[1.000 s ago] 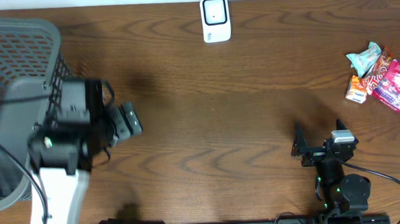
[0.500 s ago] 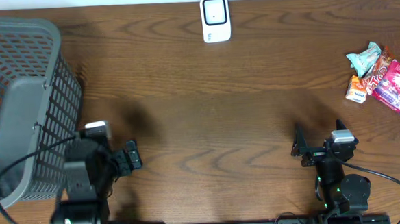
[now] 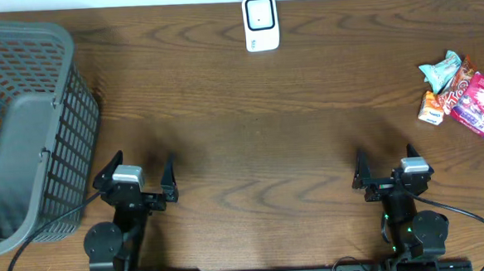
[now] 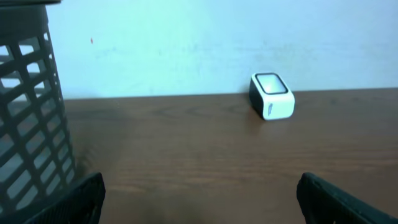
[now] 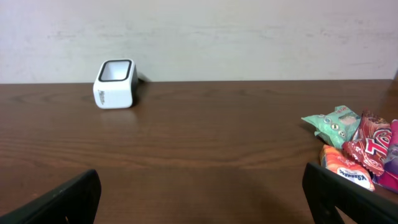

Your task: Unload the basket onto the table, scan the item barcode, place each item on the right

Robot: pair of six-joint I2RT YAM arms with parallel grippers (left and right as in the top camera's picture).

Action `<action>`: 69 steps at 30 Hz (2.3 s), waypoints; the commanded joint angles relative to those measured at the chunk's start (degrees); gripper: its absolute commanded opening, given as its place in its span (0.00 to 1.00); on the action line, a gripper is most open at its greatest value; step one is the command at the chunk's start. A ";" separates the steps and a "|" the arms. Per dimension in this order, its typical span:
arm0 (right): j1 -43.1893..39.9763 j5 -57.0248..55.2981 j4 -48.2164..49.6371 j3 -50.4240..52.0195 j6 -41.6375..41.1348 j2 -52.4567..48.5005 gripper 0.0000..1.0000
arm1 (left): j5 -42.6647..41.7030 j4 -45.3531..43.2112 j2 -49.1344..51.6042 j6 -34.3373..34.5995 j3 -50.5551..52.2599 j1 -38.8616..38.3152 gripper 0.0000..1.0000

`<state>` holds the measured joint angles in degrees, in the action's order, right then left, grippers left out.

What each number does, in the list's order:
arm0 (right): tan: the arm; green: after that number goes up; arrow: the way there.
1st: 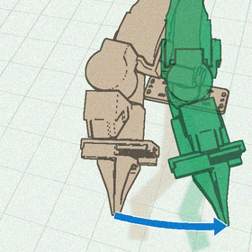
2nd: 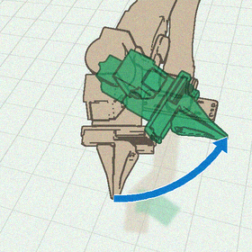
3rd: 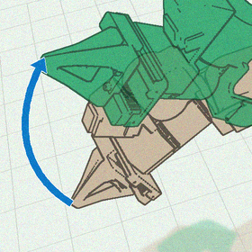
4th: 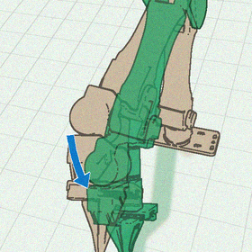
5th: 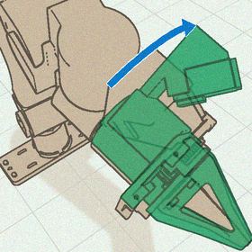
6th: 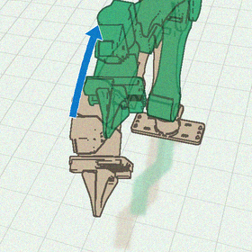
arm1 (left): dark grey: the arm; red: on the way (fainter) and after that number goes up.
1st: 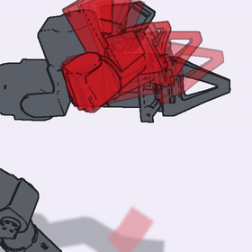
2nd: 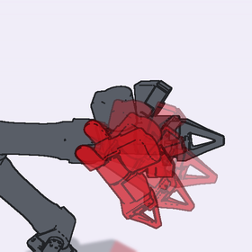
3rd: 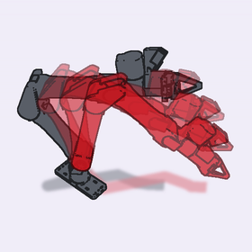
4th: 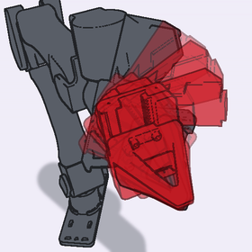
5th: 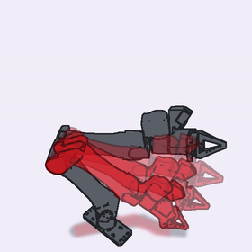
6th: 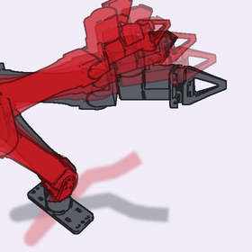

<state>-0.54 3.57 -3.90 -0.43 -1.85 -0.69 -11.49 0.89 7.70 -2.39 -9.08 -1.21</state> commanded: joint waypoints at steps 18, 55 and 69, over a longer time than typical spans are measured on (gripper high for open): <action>-0.33 -0.26 -0.20 0.11 0.83 0.35 0.99 | 3.58 -7.72 -7.63 2.23 8.85 1.55 0.98; -0.33 -0.26 -0.20 0.11 0.81 0.35 0.99 | 3.37 2.58 -7.63 2.67 8.85 3.34 0.98; -0.33 -0.26 -0.20 0.11 0.81 0.37 0.99 | 3.37 2.56 -7.48 2.67 8.85 3.34 0.98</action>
<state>-0.54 3.55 -3.88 -0.40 -1.87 -0.69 -7.14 0.91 0.58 0.01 -0.78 1.85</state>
